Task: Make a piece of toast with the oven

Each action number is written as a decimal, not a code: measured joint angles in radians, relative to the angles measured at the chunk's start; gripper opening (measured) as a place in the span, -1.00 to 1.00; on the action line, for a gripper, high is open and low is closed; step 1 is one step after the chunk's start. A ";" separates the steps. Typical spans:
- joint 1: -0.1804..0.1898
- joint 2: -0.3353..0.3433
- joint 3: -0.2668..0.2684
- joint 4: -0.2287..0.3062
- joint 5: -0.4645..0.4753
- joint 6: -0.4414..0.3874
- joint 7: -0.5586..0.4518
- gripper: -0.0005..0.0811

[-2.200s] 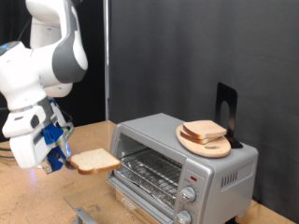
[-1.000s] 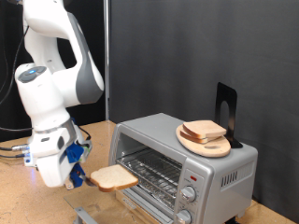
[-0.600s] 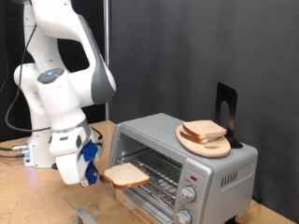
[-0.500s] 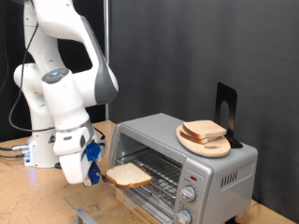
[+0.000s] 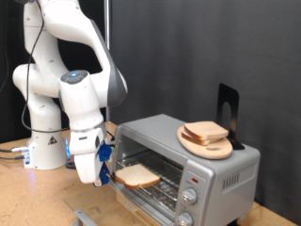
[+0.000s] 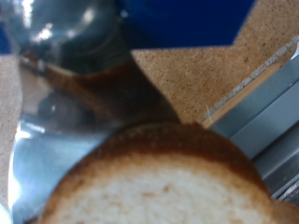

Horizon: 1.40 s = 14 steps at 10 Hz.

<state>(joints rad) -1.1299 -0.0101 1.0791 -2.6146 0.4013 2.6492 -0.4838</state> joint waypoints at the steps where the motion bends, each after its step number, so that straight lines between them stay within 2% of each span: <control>1: 0.000 0.000 0.001 -0.004 -0.012 0.000 0.006 0.20; 4: 0.000 -0.006 0.000 -0.006 0.022 -0.017 -0.014 0.20; 7: 0.010 -0.068 0.000 0.021 0.153 -0.084 -0.109 0.20; 9: 0.021 -0.112 0.002 0.043 0.168 -0.126 -0.112 0.20; 11: 0.020 -0.137 0.017 0.054 0.117 -0.151 -0.064 0.20; 14: 0.008 -0.139 0.051 0.046 0.000 -0.134 0.020 0.20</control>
<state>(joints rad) -1.1222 -0.1489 1.1300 -2.5690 0.4014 2.5149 -0.4640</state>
